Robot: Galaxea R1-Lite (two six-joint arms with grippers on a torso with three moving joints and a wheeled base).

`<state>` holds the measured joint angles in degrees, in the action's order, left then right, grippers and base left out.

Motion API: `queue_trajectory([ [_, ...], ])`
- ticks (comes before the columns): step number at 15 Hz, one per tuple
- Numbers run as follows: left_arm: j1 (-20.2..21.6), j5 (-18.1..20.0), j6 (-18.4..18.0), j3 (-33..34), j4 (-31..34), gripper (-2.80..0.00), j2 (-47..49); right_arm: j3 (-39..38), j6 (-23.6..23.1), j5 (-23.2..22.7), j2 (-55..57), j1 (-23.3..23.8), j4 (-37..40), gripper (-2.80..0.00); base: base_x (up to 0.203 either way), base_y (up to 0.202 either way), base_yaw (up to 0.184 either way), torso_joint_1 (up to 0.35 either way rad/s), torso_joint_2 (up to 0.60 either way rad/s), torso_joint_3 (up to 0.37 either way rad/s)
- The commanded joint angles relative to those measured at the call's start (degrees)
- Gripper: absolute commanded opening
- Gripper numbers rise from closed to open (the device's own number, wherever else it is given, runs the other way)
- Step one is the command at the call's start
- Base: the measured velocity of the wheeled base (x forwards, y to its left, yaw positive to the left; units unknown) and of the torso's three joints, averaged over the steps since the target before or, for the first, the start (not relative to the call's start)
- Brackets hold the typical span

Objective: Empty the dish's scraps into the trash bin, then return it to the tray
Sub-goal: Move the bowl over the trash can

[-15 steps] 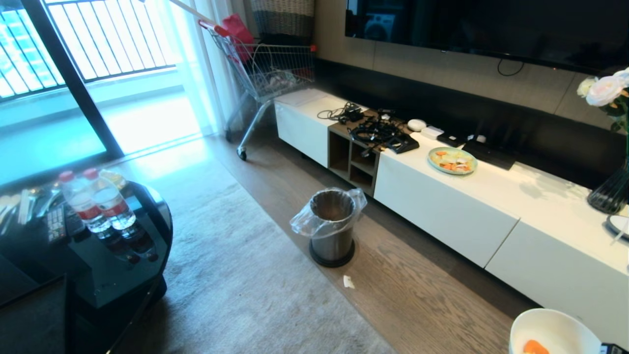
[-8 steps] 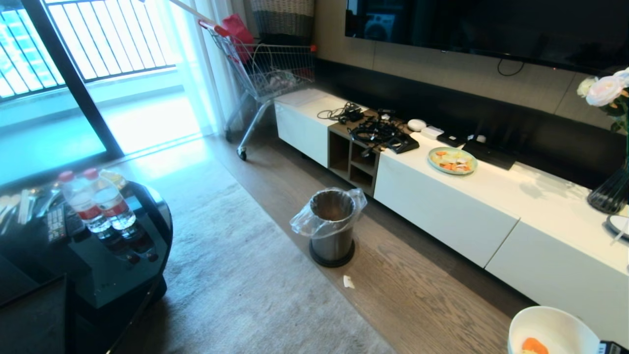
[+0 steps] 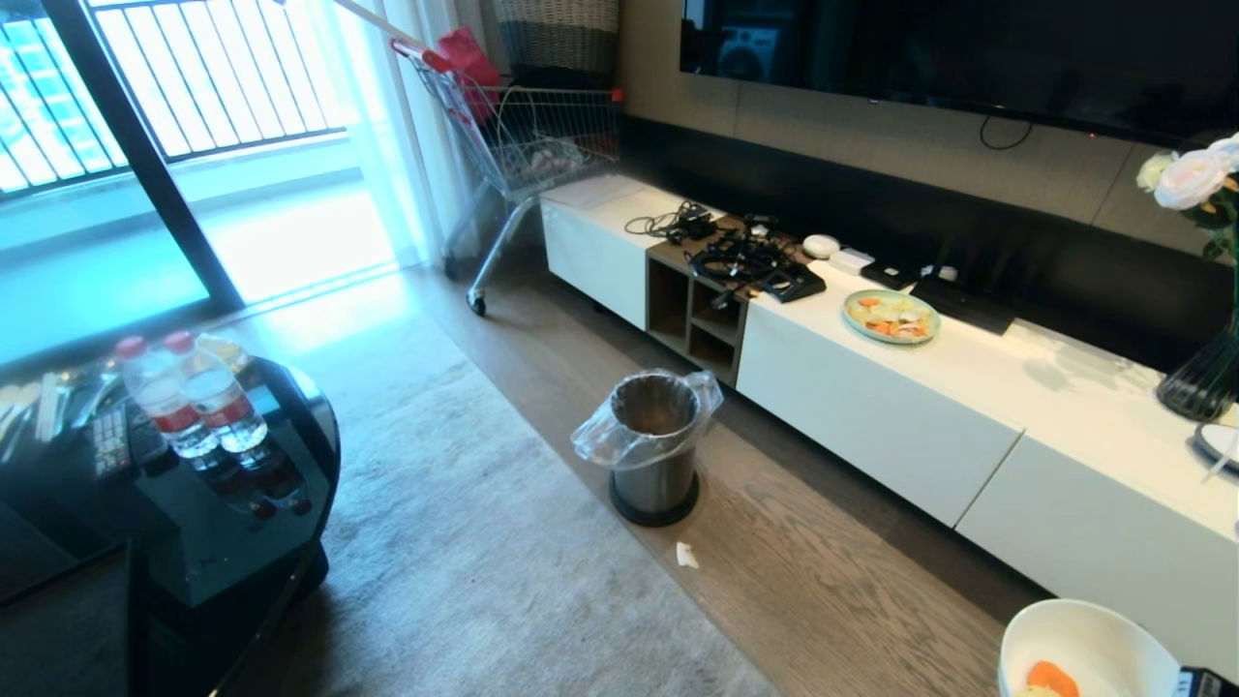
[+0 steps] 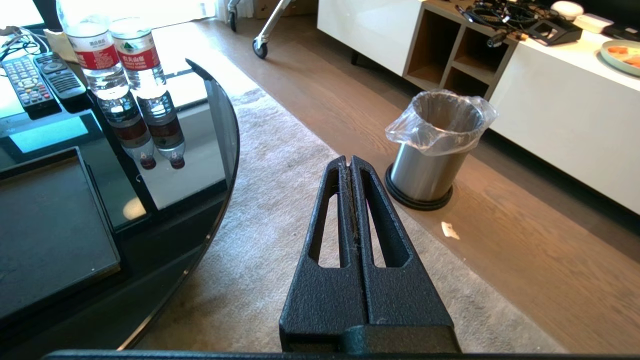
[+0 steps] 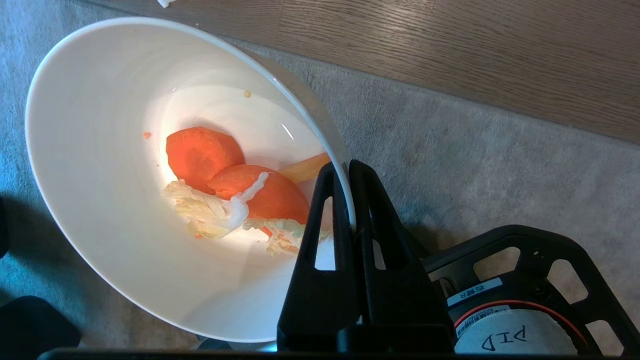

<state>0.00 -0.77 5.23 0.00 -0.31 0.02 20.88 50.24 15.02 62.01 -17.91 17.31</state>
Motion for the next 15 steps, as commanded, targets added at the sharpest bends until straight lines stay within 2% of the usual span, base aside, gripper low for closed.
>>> queue_trajectory([
  [1,0.00,-0.02,0.04,0.00,-0.05,-2.80,-0.02,-0.05,0.29,0.10,0.21,-0.02,0.09,-2.80,0.000,0.000,0.000,0.000,0.00,0.000],
  [15,0.00,-0.02,-0.04,0.00,-0.05,-2.80,-0.02,0.21,0.29,0.10,0.39,-0.72,0.00,-2.80,0.000,0.000,0.000,0.000,0.00,0.000],
])
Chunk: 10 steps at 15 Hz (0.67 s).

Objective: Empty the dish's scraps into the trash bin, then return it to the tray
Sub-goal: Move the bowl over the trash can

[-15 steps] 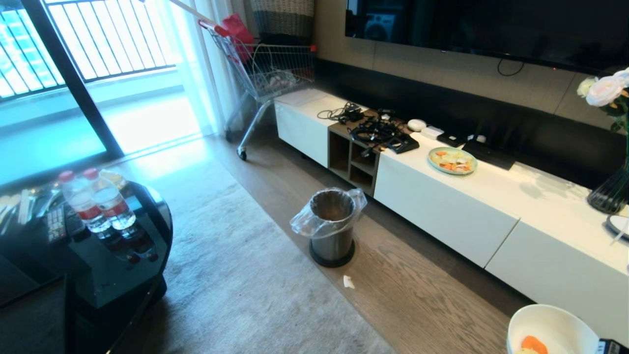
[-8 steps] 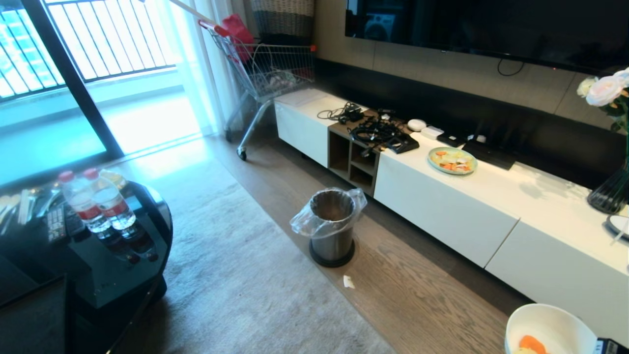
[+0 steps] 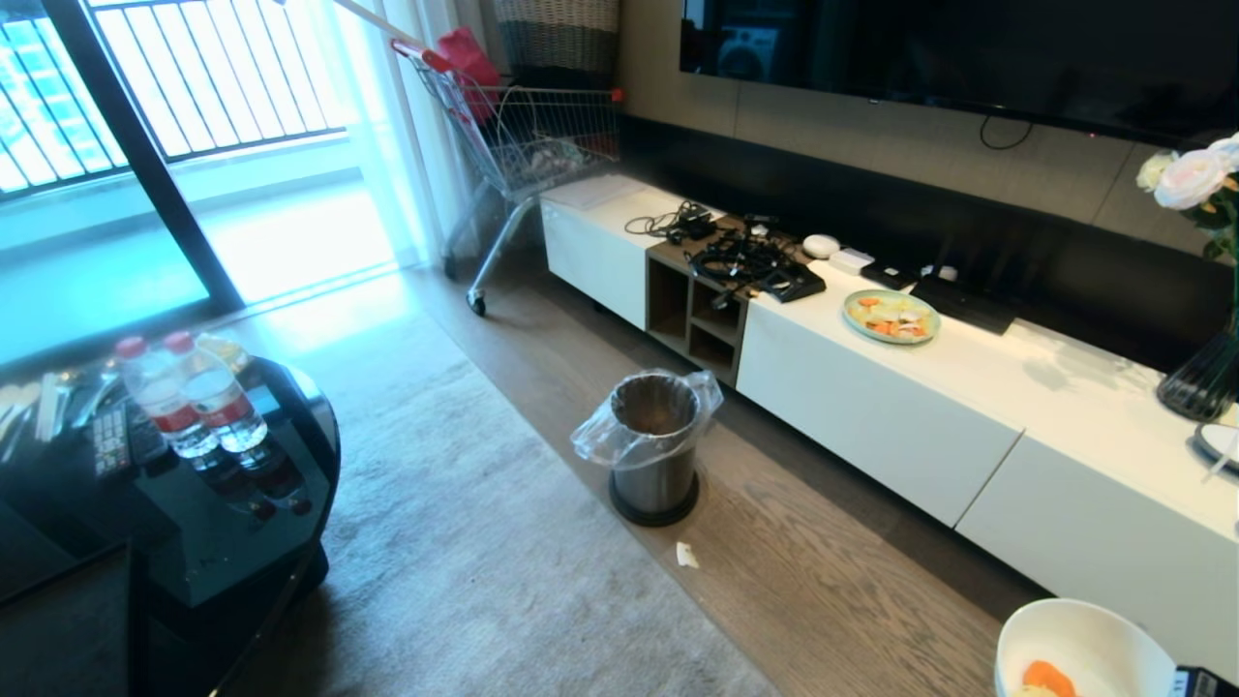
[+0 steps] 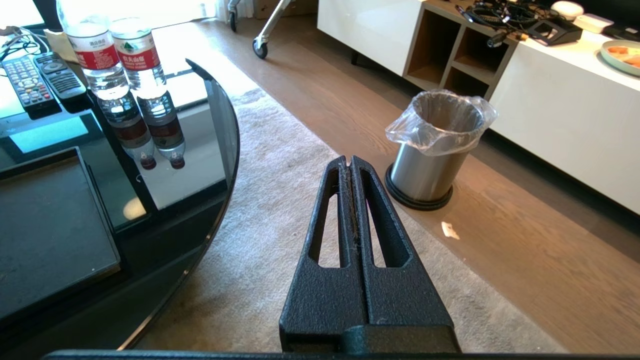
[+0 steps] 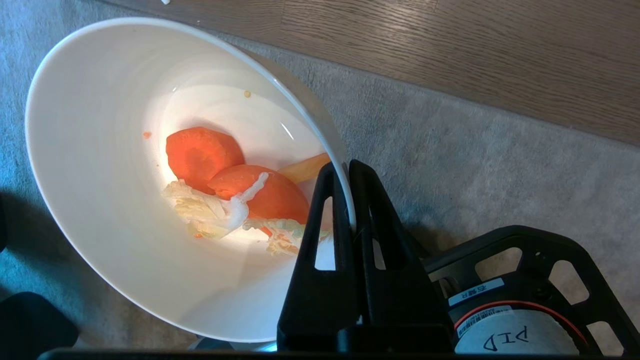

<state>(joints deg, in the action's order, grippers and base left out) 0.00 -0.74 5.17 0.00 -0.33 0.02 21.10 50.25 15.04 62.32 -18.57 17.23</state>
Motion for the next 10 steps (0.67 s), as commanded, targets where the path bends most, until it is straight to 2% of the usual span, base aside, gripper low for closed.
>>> queue_trajectory([
  [1,0.00,-0.05,0.10,0.00,-0.02,-2.80,-0.02,-0.01,0.29,0.07,0.08,-0.06,0.00,-2.80,0.000,0.000,0.000,0.000,0.00,0.000],
  [10,0.00,-0.05,0.02,0.00,-0.02,-2.80,-0.02,-0.18,0.29,0.00,0.08,-0.41,0.00,-2.80,0.010,0.000,0.000,-0.001,0.00,0.001],
])
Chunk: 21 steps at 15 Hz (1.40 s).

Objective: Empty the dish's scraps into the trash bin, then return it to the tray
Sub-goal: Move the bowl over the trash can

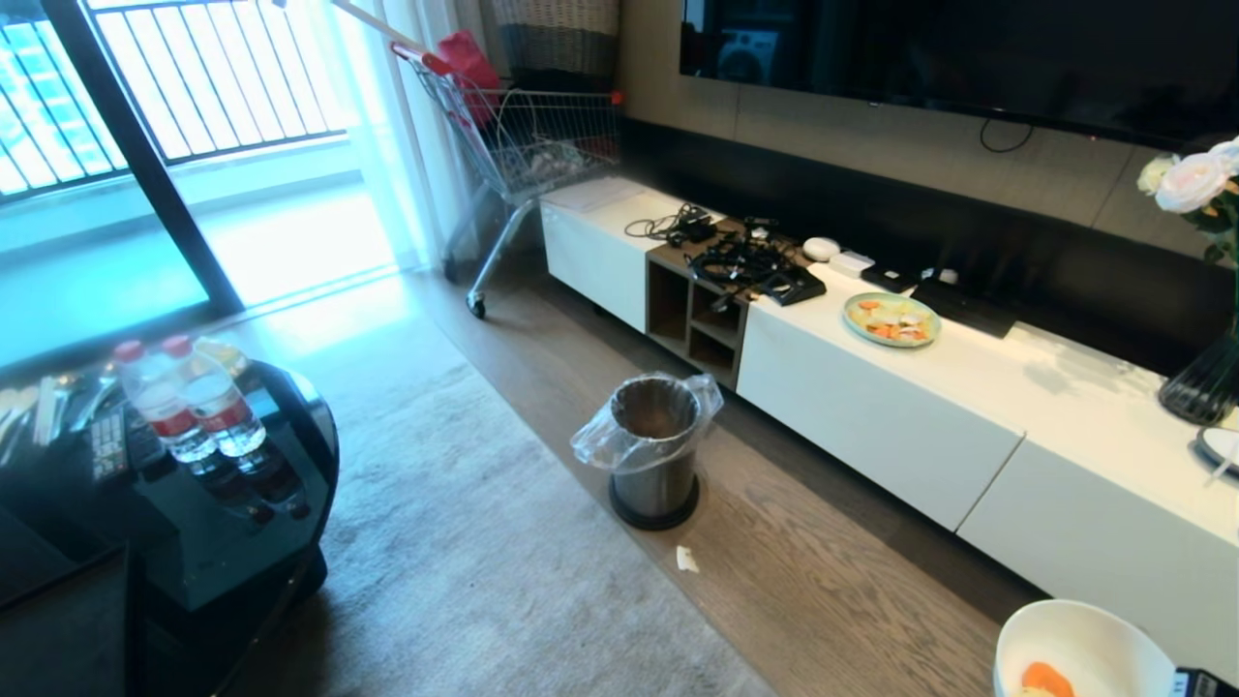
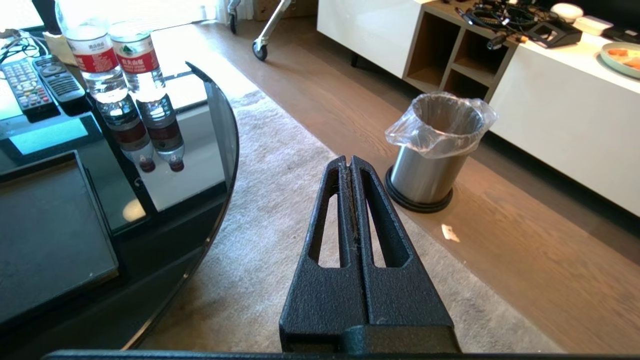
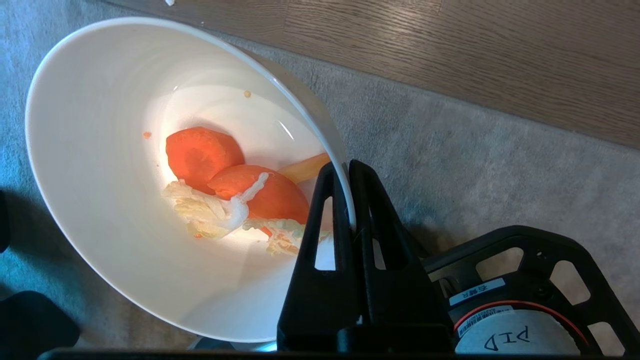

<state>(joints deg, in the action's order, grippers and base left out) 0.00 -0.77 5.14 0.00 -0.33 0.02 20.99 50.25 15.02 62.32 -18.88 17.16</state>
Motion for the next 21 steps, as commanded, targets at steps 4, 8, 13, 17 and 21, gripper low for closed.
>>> queue_trajectory([
  [4,0.00,-0.02,0.04,0.00,-0.02,-2.80,-0.02,-0.06,0.29,0.10,0.08,-0.10,-0.03,-2.80,0.179,0.000,0.001,0.003,0.00,0.004],
  [8,0.00,-0.02,0.04,0.00,-0.02,-2.80,-0.02,-0.07,0.28,0.10,0.08,-0.10,0.06,-2.80,0.183,0.000,0.003,0.005,0.00,0.005],
  [13,0.00,-0.02,0.04,0.00,-0.02,-2.80,-0.02,-0.16,0.29,0.01,0.08,-0.01,0.06,-2.80,0.124,0.000,0.002,0.003,0.00,0.001],
  [17,0.00,-0.02,0.04,0.00,-0.02,-2.80,-0.02,-0.07,0.21,0.06,0.08,-0.01,0.06,-2.80,0.000,0.000,0.000,0.000,0.00,0.000],
  [21,0.00,-0.02,0.04,0.00,-0.02,-2.80,-0.02,-0.07,0.24,0.01,0.08,-0.01,0.06,-2.80,0.000,0.000,0.000,0.000,0.00,0.000],
])
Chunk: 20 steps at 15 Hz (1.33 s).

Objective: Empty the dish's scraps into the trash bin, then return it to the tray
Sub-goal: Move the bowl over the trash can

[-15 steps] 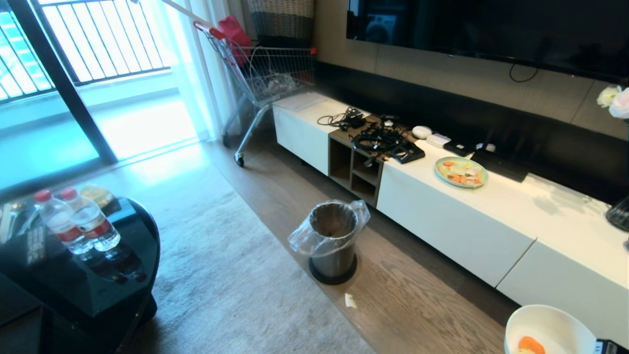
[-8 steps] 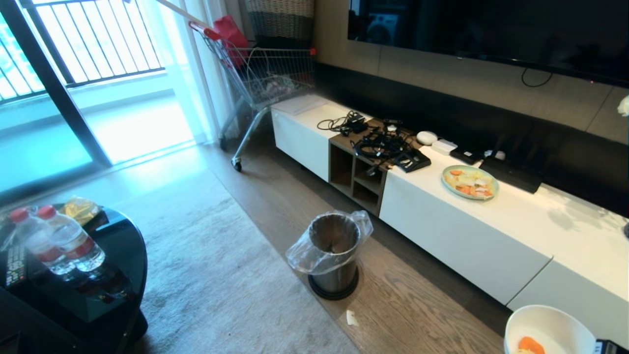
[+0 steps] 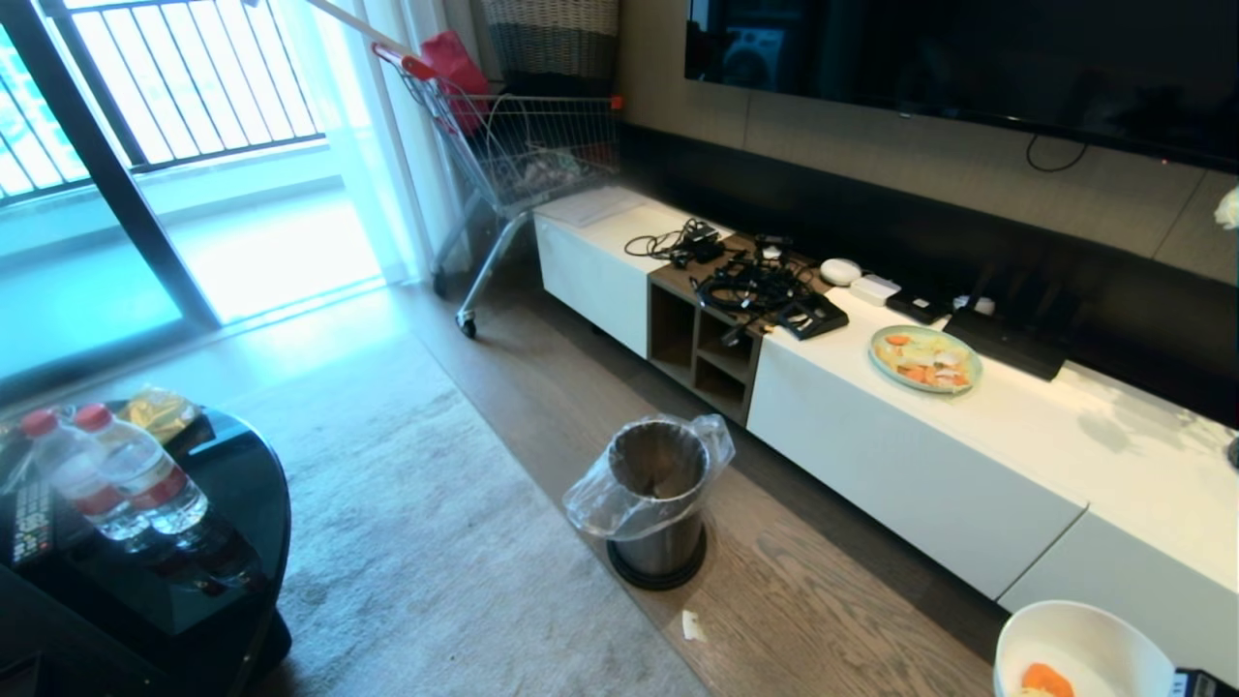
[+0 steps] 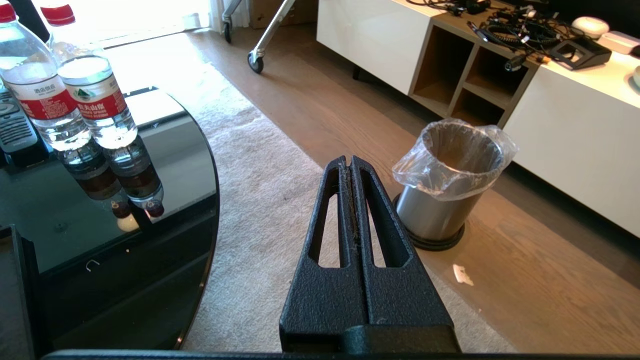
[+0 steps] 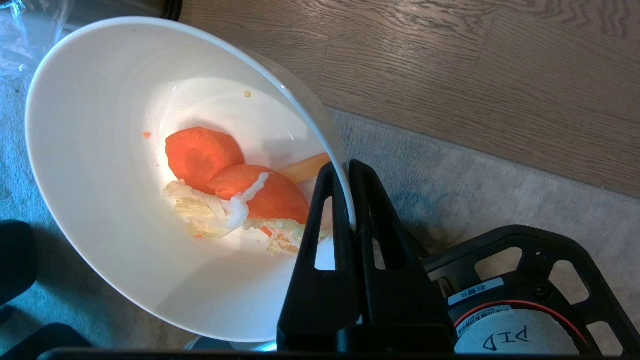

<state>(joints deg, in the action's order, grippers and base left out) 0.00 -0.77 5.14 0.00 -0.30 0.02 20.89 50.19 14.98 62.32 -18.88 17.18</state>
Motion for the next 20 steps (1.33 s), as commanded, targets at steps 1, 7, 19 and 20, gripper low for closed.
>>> queue_trajectory([
  [1,0.00,-0.02,0.04,0.00,-0.05,-2.80,-0.02,0.02,0.32,0.05,0.08,-0.01,0.05,-2.80,0.000,0.000,0.000,0.000,0.00,0.000],
  [7,0.00,-0.02,0.04,0.00,-0.05,-2.80,-0.02,0.11,0.26,0.13,0.08,-0.01,0.05,-2.80,0.000,0.000,0.000,0.001,0.00,-0.154],
  [19,0.00,-0.02,0.04,0.00,-0.05,-2.80,-0.02,8.33,-2.99,0.29,0.08,0.02,-0.44,-2.80,0.000,0.000,0.000,0.002,0.00,-0.198],
  [20,0.00,-0.02,0.04,0.00,-0.05,-2.80,-0.02,9.12,-3.39,0.25,0.15,-0.01,-0.40,-2.80,0.000,0.000,0.000,0.007,0.00,-0.188],
])
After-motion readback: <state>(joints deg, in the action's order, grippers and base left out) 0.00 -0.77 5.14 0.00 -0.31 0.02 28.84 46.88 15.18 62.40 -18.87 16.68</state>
